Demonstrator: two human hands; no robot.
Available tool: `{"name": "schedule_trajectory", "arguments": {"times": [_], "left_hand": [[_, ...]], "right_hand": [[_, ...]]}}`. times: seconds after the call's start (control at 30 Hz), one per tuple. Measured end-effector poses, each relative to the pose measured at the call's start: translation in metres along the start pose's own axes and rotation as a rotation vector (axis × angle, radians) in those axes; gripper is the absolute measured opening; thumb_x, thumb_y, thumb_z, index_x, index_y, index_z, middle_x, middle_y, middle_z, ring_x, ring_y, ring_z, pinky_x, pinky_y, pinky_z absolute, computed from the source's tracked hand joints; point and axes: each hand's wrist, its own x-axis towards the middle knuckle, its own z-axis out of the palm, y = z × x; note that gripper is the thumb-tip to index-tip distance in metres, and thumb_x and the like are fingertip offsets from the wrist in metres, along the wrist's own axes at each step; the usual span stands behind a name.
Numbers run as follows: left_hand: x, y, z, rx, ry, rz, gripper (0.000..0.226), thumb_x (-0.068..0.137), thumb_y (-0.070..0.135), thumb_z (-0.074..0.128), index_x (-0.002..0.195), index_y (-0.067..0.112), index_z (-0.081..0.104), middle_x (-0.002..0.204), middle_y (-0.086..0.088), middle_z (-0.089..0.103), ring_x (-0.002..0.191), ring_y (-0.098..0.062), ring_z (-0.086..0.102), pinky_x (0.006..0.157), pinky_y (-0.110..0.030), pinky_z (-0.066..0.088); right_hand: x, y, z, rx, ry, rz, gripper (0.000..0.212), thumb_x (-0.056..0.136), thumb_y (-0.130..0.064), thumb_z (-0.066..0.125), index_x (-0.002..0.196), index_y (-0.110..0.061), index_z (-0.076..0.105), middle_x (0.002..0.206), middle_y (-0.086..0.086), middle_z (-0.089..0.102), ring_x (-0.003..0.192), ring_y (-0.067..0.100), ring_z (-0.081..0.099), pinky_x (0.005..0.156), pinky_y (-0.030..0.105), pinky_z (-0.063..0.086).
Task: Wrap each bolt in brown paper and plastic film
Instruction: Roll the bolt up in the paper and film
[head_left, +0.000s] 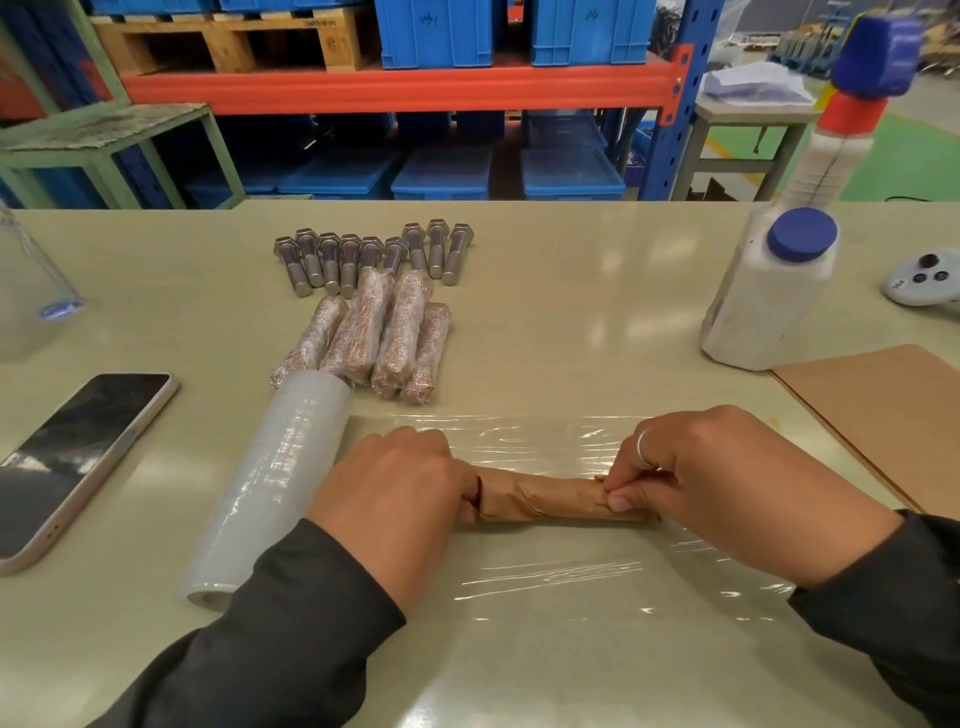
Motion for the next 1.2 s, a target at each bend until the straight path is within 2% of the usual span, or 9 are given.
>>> {"name": "schedule_trajectory", "arguments": {"times": [0.03,0.13,0.23,0.47,0.6,0.73,0.9,1.07,1.2], "left_hand": [[0.0,0.0,-0.003,-0.026,0.048,-0.014,0.012,0.088,0.033,0.056,0.097,0.027,0.061,0.096,0.007,0.051,0.09,-0.014,0.045,0.07,-0.023,0.025],[0.005,0.001,-0.014,-0.06,0.183,-0.03,0.043,0.061,0.029,0.082,0.094,0.018,0.056,0.087,0.003,0.052,0.081,-0.019,0.049,0.068,-0.027,0.035],[0.01,-0.003,-0.011,-0.084,0.115,-0.056,0.042,0.078,0.037,0.066,0.113,0.029,0.045,0.107,0.011,0.049,0.1,-0.012,0.047,0.079,-0.023,0.034],[0.018,-0.003,-0.006,-0.199,0.046,-0.175,0.013,0.079,0.03,0.065,0.076,0.032,0.052,0.09,0.011,0.059,0.086,-0.011,0.053,0.068,-0.021,0.036],[0.003,0.003,0.002,-0.197,0.088,-0.24,0.008,0.084,0.034,0.059,0.089,0.03,0.064,0.097,0.011,0.061,0.089,-0.007,0.053,0.062,-0.02,0.027],[-0.004,0.006,0.003,-0.195,0.159,-0.248,0.017,0.086,0.038,0.058,0.095,0.026,0.067,0.099,0.009,0.062,0.094,-0.009,0.054,0.072,-0.018,0.035],[-0.009,0.009,0.004,-0.098,0.196,-0.023,0.011,0.06,0.018,0.07,0.052,0.013,0.068,0.056,-0.002,0.064,0.051,-0.02,0.061,0.059,-0.029,0.039],[-0.011,0.005,0.007,-0.206,0.126,-0.093,0.016,0.093,0.034,0.051,0.09,0.022,0.062,0.089,0.008,0.061,0.086,-0.011,0.053,0.07,-0.02,0.035],[-0.01,0.0,0.008,-0.257,0.156,-0.143,0.013,0.089,0.039,0.053,0.1,0.033,0.053,0.098,0.014,0.059,0.091,-0.006,0.049,0.069,-0.018,0.033]], "right_hand": [[0.0,0.0,0.0,0.009,0.0,-0.001,0.009,0.081,-0.029,0.069,0.088,-0.029,0.075,0.088,-0.013,0.068,0.08,0.002,0.057,0.073,0.013,0.04],[0.0,0.002,0.0,0.038,0.008,-0.004,0.007,0.08,-0.027,0.071,0.086,-0.028,0.075,0.085,-0.014,0.068,0.074,-0.001,0.053,0.07,0.01,0.039],[0.0,0.002,0.0,0.039,0.008,-0.002,0.007,0.079,-0.027,0.071,0.085,-0.029,0.075,0.083,-0.015,0.068,0.074,-0.001,0.053,0.069,0.009,0.039],[0.002,0.001,-0.001,0.027,-0.003,-0.001,0.008,0.08,-0.029,0.07,0.086,-0.029,0.075,0.086,-0.014,0.069,0.077,0.001,0.056,0.072,0.013,0.042],[0.0,0.0,0.001,0.024,-0.004,0.014,0.008,0.082,-0.03,0.068,0.087,-0.029,0.074,0.089,-0.012,0.068,0.082,0.003,0.057,0.074,0.016,0.041],[0.001,0.001,0.0,0.059,0.007,0.034,0.005,0.08,-0.028,0.07,0.083,-0.028,0.074,0.086,-0.012,0.069,0.081,0.003,0.058,0.074,0.018,0.043],[0.002,0.0,0.0,0.059,0.002,0.049,0.004,0.08,-0.028,0.07,0.083,-0.028,0.073,0.086,-0.011,0.069,0.08,0.004,0.058,0.074,0.019,0.042],[0.002,-0.003,-0.001,0.027,-0.021,0.06,0.007,0.082,-0.03,0.067,0.087,-0.029,0.073,0.09,-0.012,0.068,0.084,0.005,0.058,0.078,0.022,0.043],[0.001,-0.005,-0.001,0.006,-0.026,0.064,0.009,0.083,-0.03,0.066,0.09,-0.028,0.072,0.091,-0.013,0.067,0.085,0.004,0.056,0.077,0.019,0.041]]}}
